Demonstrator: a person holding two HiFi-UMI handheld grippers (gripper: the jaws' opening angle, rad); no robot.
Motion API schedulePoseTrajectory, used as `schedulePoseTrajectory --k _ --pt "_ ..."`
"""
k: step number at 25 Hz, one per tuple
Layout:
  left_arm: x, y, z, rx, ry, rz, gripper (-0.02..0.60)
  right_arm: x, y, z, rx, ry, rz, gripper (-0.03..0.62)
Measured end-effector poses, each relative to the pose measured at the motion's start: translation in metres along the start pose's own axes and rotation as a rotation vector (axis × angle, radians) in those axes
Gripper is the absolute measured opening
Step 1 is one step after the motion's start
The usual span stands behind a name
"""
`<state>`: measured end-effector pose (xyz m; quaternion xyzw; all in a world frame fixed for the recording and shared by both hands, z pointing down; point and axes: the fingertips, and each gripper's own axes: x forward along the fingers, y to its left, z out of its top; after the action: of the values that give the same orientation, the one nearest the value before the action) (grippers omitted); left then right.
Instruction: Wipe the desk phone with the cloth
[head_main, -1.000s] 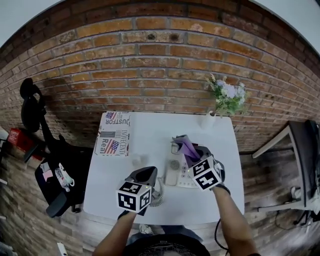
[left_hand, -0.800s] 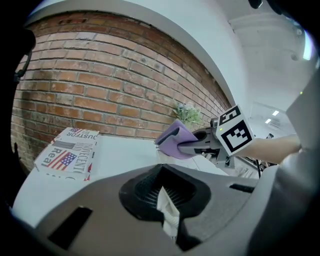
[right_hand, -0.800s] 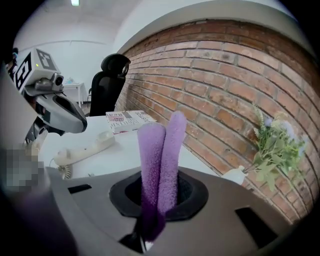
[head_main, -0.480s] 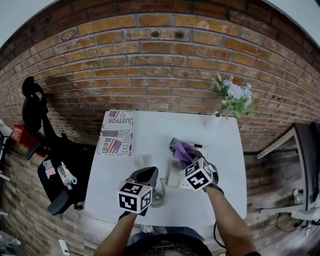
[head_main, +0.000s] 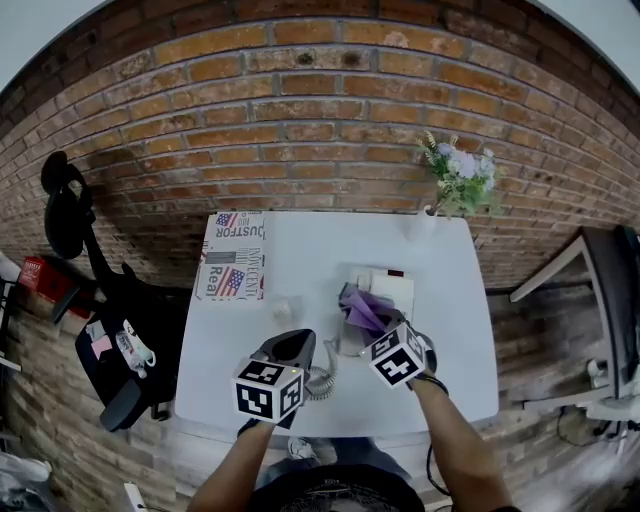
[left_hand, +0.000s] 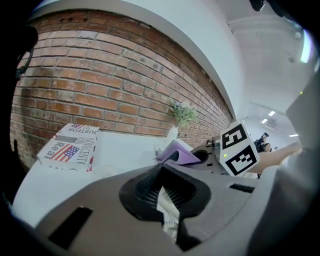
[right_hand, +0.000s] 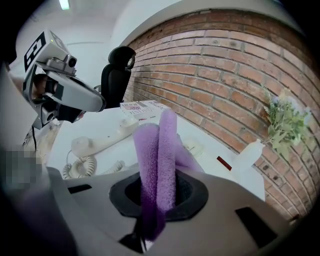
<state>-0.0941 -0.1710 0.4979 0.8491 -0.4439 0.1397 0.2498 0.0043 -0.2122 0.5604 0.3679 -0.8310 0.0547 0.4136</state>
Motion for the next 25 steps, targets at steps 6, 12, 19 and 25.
schedulePoseTrajectory --k 6,12,19,25 --pt "-0.012 -0.004 -0.006 0.008 -0.002 -0.022 0.005 -0.009 0.029 -0.014 0.010 0.016 0.026 0.046" --pt "-0.022 -0.008 -0.012 0.016 -0.005 -0.041 0.005 -0.018 0.058 -0.030 0.037 0.035 0.062 0.046" --pt "-0.024 -0.014 -0.014 0.021 -0.005 -0.065 0.005 -0.027 0.086 -0.044 0.050 0.046 0.114 0.046" --pt "-0.022 -0.017 -0.014 0.020 0.000 -0.073 0.005 -0.040 0.087 -0.041 0.066 0.022 0.130 0.046"
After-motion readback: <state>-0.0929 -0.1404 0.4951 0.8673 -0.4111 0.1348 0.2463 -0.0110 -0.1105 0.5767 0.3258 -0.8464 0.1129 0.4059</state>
